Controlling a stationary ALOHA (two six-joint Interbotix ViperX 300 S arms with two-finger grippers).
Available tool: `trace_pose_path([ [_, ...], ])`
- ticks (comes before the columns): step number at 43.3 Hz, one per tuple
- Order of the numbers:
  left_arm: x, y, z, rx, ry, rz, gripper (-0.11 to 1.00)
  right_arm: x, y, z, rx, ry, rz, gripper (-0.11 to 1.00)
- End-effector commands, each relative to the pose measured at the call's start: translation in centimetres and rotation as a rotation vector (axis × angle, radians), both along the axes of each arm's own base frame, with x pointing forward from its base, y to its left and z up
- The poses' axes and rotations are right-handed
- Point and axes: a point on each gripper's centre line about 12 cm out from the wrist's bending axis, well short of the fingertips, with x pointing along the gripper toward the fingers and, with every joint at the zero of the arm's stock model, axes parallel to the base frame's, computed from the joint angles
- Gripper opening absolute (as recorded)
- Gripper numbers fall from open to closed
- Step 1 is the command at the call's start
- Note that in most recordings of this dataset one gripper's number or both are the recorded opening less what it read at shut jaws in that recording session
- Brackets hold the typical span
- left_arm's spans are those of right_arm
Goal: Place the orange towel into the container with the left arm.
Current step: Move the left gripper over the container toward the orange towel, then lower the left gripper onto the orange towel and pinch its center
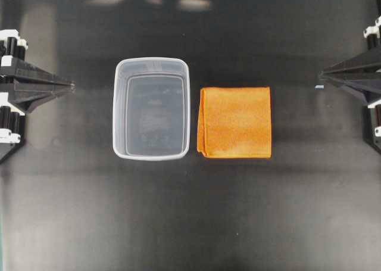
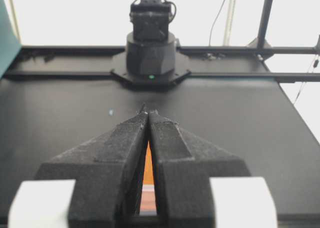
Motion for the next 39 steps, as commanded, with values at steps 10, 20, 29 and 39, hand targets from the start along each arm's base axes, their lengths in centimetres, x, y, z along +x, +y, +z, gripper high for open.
trace_pose_path([
  [10,4.7,0.0,3.5,0.039,0.287,0.000,0.00,0.3,0.1,-0.2,0.087,0.052,0.007,0.01],
  [20,9.0,0.2,3.6,0.047,0.448,0.005,0.00,-0.5,-0.2,-1.3,0.117,0.170,-0.014,0.01],
  [29,13.5,0.3,2.8,0.045,0.557,0.009,0.00,-2.2,-1.0,-1.4,0.119,0.160,-0.056,0.17],
  [39,18.8,0.8,1.1,0.041,0.753,0.021,0.14,-2.8,-1.2,-2.1,0.125,0.188,-0.074,0.69],
])
